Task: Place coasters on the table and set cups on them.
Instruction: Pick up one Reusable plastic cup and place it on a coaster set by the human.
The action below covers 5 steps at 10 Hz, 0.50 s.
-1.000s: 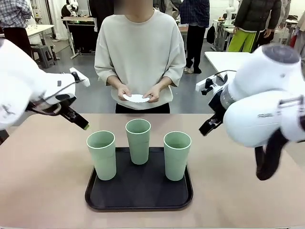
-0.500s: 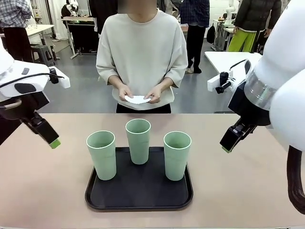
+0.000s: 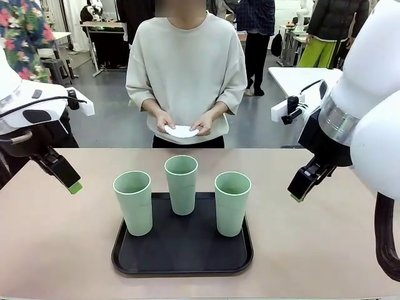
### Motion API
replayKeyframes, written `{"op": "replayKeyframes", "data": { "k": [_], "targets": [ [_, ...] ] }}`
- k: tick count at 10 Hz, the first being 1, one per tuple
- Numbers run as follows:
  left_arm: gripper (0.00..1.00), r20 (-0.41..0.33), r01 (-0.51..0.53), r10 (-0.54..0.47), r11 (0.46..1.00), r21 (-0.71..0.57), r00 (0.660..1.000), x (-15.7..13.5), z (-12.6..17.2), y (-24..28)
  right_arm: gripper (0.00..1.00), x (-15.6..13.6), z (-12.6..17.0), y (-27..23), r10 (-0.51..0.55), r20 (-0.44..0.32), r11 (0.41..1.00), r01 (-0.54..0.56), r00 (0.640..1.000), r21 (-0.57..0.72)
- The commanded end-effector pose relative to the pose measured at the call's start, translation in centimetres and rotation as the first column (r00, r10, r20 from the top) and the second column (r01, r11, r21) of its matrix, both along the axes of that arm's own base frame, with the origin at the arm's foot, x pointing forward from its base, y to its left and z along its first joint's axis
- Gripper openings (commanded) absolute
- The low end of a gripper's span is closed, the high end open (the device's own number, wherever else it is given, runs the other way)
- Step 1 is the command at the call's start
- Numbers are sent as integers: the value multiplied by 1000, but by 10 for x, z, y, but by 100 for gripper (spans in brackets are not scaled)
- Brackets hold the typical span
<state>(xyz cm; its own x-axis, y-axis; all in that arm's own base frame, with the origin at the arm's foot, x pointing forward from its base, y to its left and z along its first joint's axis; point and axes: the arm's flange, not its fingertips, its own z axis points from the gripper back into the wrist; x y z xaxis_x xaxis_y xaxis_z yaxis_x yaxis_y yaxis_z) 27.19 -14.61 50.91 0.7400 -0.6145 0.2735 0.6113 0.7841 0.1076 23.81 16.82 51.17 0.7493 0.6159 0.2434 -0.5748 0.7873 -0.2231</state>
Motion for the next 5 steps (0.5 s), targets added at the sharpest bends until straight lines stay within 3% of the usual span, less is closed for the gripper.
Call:
{"op": "replayKeyframes", "data": {
  "k": [1, 2, 3, 4, 5],
  "targets": [
    [100, 0, 0, 0, 1000, 0, 1000, -2, 1, 1, 100, -1, 1, 0, 0, 4, 1000, 0, 1000, 2],
    [100, 0, -25, 27, 964, -266, 1000, -3, 31, 36, 100, -5, 29, -38, -33, -44, 949, 45, 998, 312],
    [100, -10, -65, 68, 896, -438, 998, -9, 47, 61, 100, -15, 46, -84, -73, -104, 775, 122, 992, 620],
    [100, -54, -158, 162, 746, -646, 985, -16, 62, 100, 100, -24, 49, -119, -150, -127, 575, 191, 981, 796],
    [100, -129, -220, 189, 622, -752, 973, -23, 62, 129, 100, -37, 46, -140, -179, -140, 475, 210, 974, 855]
  ]
}}
